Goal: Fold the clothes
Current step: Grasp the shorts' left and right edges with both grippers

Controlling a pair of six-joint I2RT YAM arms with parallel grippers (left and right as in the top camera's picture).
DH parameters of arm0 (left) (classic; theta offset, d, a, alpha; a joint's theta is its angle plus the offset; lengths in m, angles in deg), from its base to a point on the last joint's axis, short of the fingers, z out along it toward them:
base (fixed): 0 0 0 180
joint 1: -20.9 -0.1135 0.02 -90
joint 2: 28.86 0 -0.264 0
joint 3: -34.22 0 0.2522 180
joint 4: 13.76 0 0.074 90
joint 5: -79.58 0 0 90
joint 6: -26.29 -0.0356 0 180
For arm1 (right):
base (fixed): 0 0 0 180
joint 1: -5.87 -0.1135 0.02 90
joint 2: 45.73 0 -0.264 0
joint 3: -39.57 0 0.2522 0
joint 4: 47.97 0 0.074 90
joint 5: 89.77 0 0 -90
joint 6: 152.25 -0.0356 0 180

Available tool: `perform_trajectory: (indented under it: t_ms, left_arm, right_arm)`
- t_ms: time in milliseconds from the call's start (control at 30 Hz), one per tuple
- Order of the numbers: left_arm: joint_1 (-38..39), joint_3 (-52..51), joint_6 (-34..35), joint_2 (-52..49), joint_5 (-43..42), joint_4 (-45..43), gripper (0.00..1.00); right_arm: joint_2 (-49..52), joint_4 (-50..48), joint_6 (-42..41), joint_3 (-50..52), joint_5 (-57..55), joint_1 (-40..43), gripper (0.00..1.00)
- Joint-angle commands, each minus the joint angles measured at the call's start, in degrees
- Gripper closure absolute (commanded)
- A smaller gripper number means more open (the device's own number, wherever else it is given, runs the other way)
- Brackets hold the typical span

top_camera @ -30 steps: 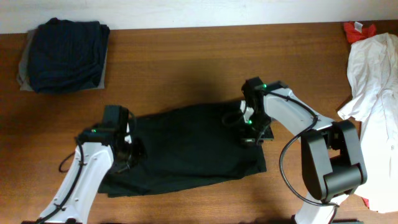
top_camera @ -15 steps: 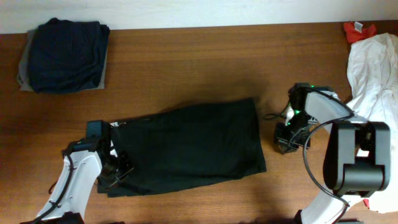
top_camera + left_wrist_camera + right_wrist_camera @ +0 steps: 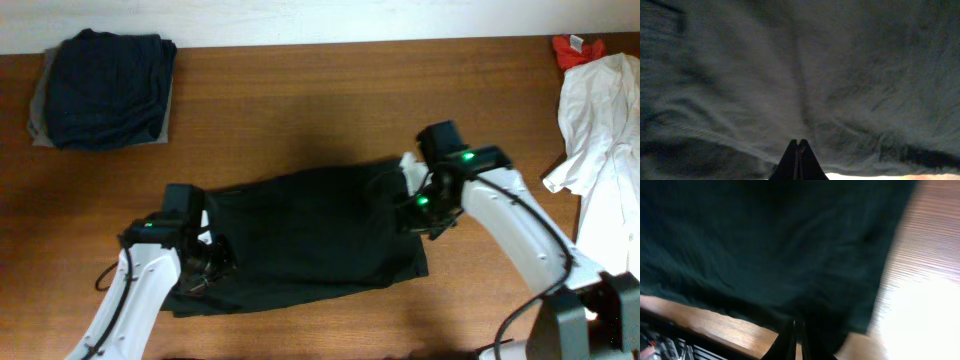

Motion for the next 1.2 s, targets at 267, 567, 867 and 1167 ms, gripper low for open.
perform_trajectory:
  t_ms: [267, 567, 867, 1167]
  left_arm:
    - [3.6, 0.3, -0.9, -13.5, -3.5, -2.7, 0.99]
    - [-3.2, 0.3, -0.9, -15.1, 0.9, -2.7, 0.99]
    - [-8.7, 0.9, -1.8, -15.0, 2.9, -4.0, 1.0]
    - [-4.6, 7.7, 1.5, -0.3, 3.7, 3.7, 0.99]
  right_arm:
    - [15.6, -8.3, -6.9, 10.1, -0.3, -2.0, 0.96]
    - [17.3, -4.1, -7.3, 10.1, -11.5, 13.1, 0.96]
    - [16.3, -2.8, -4.7, 10.1, -7.4, 22.0, 0.96]
    - [0.1, 1.8, -4.9, 10.1, -4.5, 22.0, 0.96]
